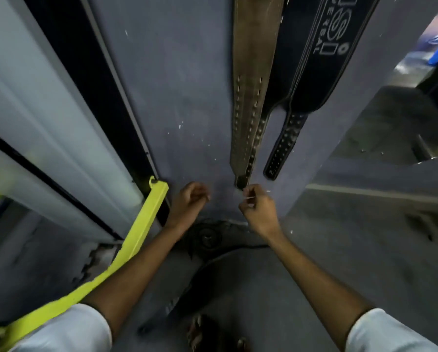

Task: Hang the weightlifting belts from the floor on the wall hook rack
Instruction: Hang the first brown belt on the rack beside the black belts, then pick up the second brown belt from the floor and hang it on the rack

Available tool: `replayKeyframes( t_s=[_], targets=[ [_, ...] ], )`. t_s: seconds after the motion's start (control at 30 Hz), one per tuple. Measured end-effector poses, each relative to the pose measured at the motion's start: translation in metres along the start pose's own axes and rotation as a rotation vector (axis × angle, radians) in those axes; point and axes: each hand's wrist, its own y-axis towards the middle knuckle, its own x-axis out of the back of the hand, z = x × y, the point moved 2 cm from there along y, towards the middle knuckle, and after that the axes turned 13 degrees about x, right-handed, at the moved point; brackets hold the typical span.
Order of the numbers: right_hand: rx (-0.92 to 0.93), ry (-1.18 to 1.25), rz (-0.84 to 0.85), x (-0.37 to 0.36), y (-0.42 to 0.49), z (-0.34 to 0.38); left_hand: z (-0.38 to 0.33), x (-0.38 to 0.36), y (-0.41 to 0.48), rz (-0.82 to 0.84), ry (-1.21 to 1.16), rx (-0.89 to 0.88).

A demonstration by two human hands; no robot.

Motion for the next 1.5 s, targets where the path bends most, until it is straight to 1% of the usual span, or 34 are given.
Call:
replayKeyframes(
  t_s=[0.13, 0.2, 0.27, 0.33, 0.53, 0.63, 0.73, 0.77, 0.87, 0.9, 0.93, 1.03, 1.17, 1.3, 1.4, 1.5],
  targets=[
    [-0.077, -0.037, 0.142, -0.034, -0.050, -0.050, 0.076, -0.019, -0.023, 0.002, 0.105, 0.124],
    [-0.119, -0.010, 0.207, -0.048, -0.071, -0.070, 0.107, -0.032, -0.035, 0.021, 0.151, 0.192],
    [-0.179, 0.012, 0.271, -0.063, -0.089, -0.090, 0.132, -0.046, -0.048, 0.027, 0.159, 0.254],
    [-0.210, -0.015, 0.318, -0.074, -0.101, -0.103, 0.149, -0.055, -0.055, 0.030, 0.172, 0.287],
    [-0.278, -0.028, 0.383, -0.120, -0.123, -0.158, 0.213, -0.081, -0.048, 0.100, 0.199, 0.351],
    [-0.292, -0.039, 0.403, -0.157, -0.132, -0.200, 0.273, -0.094, -0.031, 0.144, 0.189, 0.413],
    [-0.265, -0.075, 0.467, -0.207, -0.143, -0.254, 0.345, -0.109, -0.010, 0.201, 0.156, 0.481],
    [-0.268, -0.077, 0.479, -0.216, -0.142, -0.266, 0.355, -0.112, -0.005, 0.203, 0.168, 0.490],
    [-0.237, -0.111, 0.541, -0.268, -0.140, -0.313, 0.414, -0.121, 0.022, 0.201, 0.144, 0.501],
    [-0.241, -0.103, 0.550, -0.272, -0.135, -0.317, 0.425, -0.121, 0.031, 0.206, 0.162, 0.515],
    [-0.232, -0.106, 0.543, -0.298, -0.132, -0.339, 0.462, -0.128, 0.051, 0.216, 0.161, 0.509],
    [-0.193, -0.137, 0.549, -0.359, -0.117, -0.388, 0.481, -0.140, 0.084, 0.194, 0.218, 0.506],
    [-0.139, -0.205, 0.569, -0.437, -0.085, -0.449, 0.539, -0.156, 0.136, 0.127, 0.248, 0.522],
    [-0.086, -0.259, 0.517, -0.498, -0.051, -0.496, 0.589, -0.163, 0.175, 0.125, 0.304, 0.509],
    [-0.046, -0.362, 0.482, -0.533, -0.018, -0.522, 0.617, -0.163, 0.197, 0.126, 0.307, 0.477],
    [0.047, -0.496, 0.459, -0.561, 0.013, -0.546, 0.647, -0.161, 0.219, 0.132, 0.314, 0.452]
  ],
)
